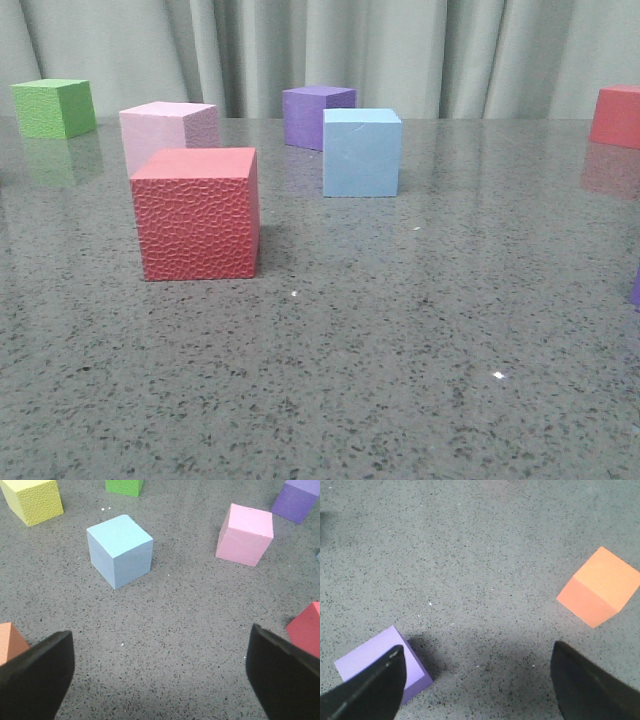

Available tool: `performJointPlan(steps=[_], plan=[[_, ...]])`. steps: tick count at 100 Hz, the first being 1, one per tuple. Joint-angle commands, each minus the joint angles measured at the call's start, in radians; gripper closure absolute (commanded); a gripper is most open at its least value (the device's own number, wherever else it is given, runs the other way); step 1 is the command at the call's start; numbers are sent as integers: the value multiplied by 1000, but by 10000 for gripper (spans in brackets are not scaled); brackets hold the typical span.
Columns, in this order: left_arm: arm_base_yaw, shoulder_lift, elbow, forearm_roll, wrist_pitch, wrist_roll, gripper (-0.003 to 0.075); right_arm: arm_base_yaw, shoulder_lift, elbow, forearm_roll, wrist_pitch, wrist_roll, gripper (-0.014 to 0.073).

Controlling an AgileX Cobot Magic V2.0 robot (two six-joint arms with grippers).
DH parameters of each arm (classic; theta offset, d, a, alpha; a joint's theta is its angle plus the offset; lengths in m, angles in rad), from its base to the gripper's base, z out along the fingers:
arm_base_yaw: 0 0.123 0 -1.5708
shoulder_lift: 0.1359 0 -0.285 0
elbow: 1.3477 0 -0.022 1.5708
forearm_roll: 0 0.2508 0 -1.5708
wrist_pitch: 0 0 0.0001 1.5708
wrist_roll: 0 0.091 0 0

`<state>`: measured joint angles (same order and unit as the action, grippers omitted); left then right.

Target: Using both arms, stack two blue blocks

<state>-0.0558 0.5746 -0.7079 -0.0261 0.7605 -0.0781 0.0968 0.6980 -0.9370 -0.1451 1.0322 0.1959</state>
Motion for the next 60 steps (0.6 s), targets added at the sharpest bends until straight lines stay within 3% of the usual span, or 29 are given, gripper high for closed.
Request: performJointPlan(steps=[1,31,45,60], plan=[[3,9,-35,-8,-70,-2,57,-7,-2,-19,-22,-55,-11,4],[3,29,-79,-7,-92,-2,57,-7,-2,-19,-21,-62,-11,4],[3,117,-189,54,-78,2,57,-7,-2,-19,-21,-65,-11,4],[3,270,-344,58,-27,96,57,-4,-2,-19,-16,-66,-11,4]])
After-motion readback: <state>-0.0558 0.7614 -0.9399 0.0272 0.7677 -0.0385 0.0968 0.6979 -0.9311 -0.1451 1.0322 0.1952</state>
